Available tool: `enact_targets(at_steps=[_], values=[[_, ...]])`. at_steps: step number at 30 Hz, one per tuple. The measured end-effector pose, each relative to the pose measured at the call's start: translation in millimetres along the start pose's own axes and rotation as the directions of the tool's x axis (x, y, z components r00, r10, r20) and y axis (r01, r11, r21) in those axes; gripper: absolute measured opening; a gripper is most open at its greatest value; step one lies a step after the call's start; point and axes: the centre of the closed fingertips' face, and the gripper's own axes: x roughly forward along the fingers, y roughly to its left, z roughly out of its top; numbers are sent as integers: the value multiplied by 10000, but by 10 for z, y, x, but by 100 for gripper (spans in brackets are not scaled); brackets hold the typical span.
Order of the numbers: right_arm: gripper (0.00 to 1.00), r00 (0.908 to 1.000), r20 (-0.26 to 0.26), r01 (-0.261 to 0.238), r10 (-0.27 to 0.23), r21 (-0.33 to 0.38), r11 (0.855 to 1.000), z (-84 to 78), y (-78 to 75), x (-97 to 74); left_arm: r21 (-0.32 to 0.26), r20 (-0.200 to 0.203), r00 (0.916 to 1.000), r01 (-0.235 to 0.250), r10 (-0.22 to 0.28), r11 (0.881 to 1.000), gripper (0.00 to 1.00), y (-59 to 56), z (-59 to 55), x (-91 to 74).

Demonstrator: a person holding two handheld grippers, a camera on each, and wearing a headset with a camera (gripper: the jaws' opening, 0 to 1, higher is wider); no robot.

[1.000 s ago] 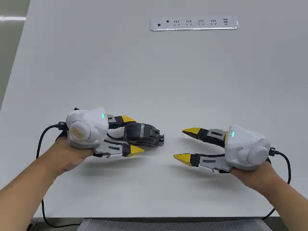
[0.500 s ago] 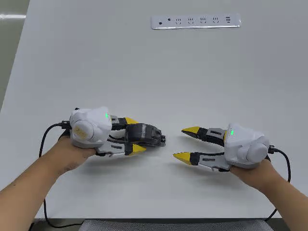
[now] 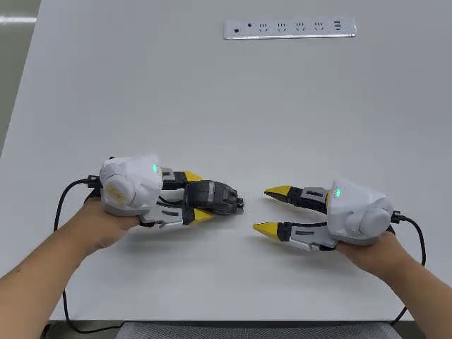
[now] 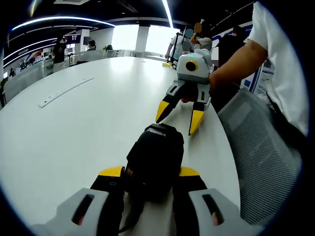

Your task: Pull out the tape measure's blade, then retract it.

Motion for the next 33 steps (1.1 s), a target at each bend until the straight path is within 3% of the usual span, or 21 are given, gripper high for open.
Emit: enact_targets(at_steps=[14,33], values=[[37,9995,-66,-294,294,-143,9995,-22,-9,144,39,-83,10000,-54,55,10000,33,10,-7,4],[29,9955,-412,-901,858,-1166,9891,-52,-62,321,231,-440,9990,-52,62,9997,32,-4,-20,-6]])
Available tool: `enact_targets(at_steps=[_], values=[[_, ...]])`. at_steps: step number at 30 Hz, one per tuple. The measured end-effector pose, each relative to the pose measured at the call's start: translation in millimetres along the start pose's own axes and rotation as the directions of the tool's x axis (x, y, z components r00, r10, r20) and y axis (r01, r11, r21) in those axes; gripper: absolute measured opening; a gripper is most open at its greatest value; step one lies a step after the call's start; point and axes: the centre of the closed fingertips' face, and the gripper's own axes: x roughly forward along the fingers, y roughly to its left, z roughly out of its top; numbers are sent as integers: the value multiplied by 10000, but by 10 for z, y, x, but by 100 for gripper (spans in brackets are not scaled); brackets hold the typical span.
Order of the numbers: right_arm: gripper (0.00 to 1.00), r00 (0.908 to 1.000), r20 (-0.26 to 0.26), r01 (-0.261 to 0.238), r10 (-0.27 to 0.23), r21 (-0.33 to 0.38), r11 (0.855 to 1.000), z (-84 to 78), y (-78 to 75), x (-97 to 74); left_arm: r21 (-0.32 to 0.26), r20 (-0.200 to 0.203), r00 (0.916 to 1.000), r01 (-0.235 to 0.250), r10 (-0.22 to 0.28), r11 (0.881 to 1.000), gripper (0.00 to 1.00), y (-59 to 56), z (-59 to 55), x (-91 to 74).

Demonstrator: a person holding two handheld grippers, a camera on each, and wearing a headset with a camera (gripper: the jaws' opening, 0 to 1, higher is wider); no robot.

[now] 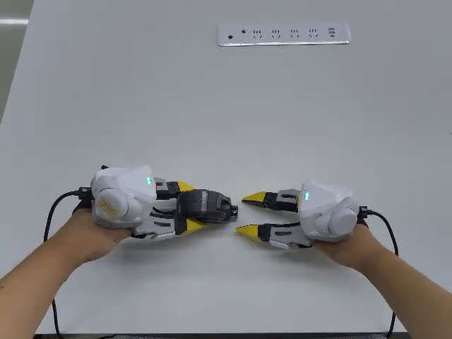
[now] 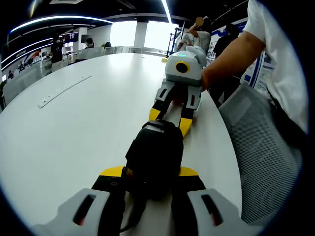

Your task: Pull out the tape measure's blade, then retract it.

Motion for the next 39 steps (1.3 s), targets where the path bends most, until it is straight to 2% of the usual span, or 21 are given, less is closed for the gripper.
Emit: enact_targets(at_steps=[7,14,21,28,39], values=[[25,10000,33,-82,83,-117,9999,-8,-62,37,13,-89,9999,-52,52,10000,32,-1,2,1],[20,9998,52,-181,183,-415,9990,1,-53,69,12,-93,9999,-81,81,10000,32,4,3,-2],[19,9996,133,-247,253,-455,9987,9,-60,98,-10,-78,9999,-97,97,10000,32,8,0,0],[14,9983,172,-544,554,-574,9969,15,-23,113,23,-71,10000,-56,57,10000,32,5,-3,2],[14,9944,187,-1027,1035,-421,9938,21,-36,122,132,-134,9999,-17,19,9999,32,6,-23,6]])
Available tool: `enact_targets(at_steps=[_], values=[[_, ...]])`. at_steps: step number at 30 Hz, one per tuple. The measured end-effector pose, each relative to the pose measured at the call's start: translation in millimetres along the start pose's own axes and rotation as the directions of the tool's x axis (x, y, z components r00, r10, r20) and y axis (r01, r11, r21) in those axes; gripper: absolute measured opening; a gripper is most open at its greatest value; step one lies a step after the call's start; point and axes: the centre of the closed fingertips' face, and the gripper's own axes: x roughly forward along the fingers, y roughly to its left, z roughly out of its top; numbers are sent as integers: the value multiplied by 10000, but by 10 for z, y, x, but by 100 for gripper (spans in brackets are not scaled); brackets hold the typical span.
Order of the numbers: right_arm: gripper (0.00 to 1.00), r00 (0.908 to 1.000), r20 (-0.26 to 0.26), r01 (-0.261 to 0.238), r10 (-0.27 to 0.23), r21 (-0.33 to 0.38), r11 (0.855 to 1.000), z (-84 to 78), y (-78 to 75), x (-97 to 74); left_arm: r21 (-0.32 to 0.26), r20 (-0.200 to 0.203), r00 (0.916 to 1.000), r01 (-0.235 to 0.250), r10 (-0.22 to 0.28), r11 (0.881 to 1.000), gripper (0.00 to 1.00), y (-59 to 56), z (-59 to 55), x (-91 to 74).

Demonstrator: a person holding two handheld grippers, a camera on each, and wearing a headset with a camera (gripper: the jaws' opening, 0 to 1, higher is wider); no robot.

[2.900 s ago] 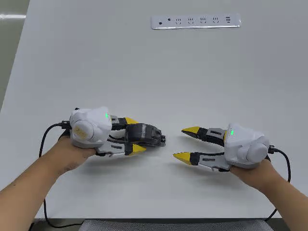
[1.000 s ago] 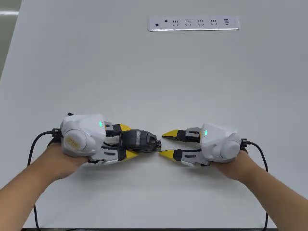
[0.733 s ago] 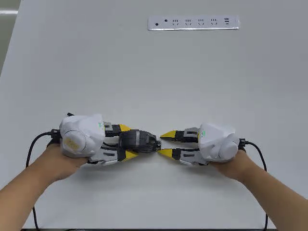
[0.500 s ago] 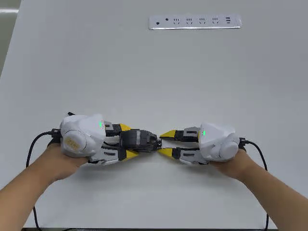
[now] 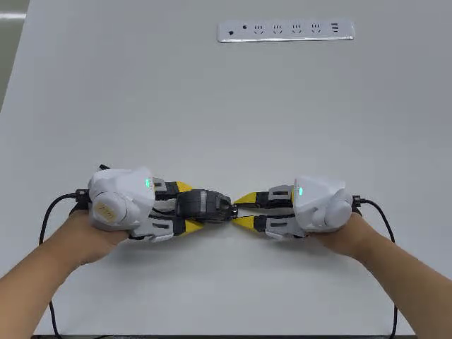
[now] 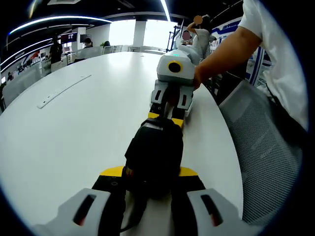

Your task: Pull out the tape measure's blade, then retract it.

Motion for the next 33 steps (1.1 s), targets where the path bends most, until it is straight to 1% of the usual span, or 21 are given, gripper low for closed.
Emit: enact_targets(at_steps=[7,9,13,25,28,33], values=[[14,9987,68,-499,496,483,9976,2,-2,-3,-24,-40,10000,59,-59,10000,32,5,-10,1],[14,9981,83,-611,608,427,9972,-4,3,-4,-12,-80,9999,76,-76,10000,32,-1,-15,3],[14,9970,130,-771,765,561,9954,-5,6,-8,-1,-104,9999,95,-95,10000,32,10,-21,5],[14,9951,314,-963,940,831,9919,-3,18,-25,29,-147,9998,147,-147,9999,31,16,-31,12],[14,9957,292,-897,877,740,9932,-7,14,-22,37,-163,9998,133,-132,9999,31,17,-28,14],[14,9965,287,-813,790,906,9926,2,20,-23,25,-140,9998,122,-122,9999,31,11,-21,15]])
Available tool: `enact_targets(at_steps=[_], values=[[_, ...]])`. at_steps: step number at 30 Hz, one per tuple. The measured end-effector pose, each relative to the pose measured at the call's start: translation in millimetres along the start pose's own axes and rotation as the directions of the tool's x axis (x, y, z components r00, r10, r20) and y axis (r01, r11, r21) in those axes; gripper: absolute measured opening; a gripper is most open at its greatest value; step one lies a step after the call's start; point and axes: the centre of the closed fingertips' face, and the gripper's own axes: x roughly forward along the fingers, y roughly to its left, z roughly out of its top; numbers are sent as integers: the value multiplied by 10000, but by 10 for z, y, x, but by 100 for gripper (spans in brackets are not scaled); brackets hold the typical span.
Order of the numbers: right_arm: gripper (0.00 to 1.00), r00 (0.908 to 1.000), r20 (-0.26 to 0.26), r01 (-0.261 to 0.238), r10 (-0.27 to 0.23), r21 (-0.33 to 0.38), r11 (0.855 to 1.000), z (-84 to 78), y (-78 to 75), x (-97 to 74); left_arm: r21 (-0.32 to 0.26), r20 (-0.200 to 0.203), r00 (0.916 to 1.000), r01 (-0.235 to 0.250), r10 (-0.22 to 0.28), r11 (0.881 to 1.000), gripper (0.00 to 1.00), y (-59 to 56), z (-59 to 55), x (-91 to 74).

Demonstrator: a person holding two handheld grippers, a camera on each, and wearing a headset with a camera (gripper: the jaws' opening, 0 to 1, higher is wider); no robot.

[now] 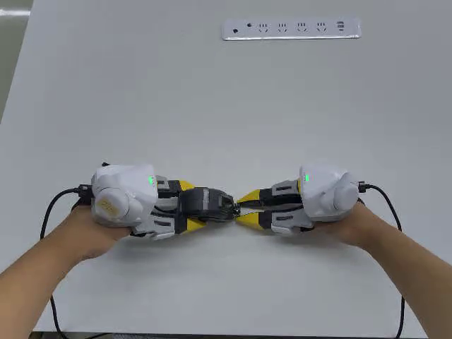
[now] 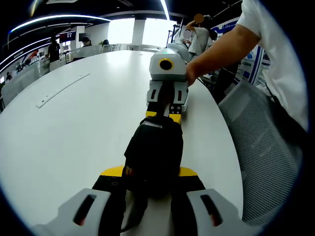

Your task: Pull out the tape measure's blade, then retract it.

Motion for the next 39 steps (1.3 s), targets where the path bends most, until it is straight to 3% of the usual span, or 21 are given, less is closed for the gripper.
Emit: enact_targets(at_steps=[30,39], values=[[13,9977,90,663,-665,167,9977,69,33,6,-73,53,10000,-76,76,9999,31,-4,13,-3],[13,9971,68,762,-761,-84,9971,35,-1,8,-61,56,9999,-100,100,9999,31,1,10,-2]])
